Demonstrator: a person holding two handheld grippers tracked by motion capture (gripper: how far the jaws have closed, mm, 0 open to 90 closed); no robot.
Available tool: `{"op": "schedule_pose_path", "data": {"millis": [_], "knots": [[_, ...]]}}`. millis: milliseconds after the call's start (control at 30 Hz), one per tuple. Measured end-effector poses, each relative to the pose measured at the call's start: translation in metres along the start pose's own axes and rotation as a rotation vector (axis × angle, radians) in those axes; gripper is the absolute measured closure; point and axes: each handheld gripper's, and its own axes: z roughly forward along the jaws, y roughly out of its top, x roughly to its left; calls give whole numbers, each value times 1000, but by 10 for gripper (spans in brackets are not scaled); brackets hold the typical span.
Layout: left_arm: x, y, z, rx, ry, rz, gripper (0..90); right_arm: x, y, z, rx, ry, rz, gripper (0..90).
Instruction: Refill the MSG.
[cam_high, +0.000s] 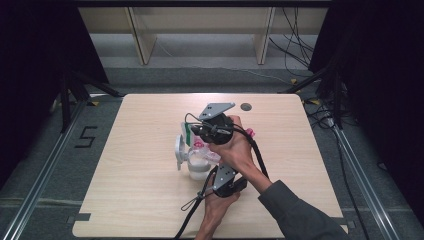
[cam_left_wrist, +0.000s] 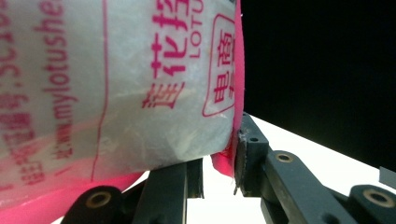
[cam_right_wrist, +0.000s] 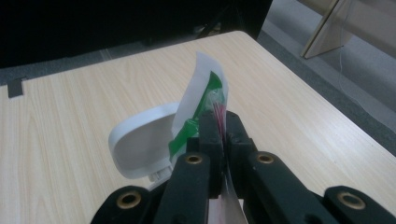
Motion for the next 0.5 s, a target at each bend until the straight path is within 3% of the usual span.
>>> {"op": "schedule_pose_path", "data": {"millis": [33, 367, 433, 500], "knots": [[1, 1, -2, 24, -28, -3, 755, 0, 0, 0, -4, -5, 9, 894], [0, 1, -1, 13, -12, -5, 755, 2, 0, 1, 21, 3, 23, 894], [0, 1, -1, 16, -17, -4, 755, 0, 0, 0, -1, -5, 12, 894], [0, 1, -1, 20, -27, -5, 755, 1, 0, 0, 20, -1, 18, 894]]}}
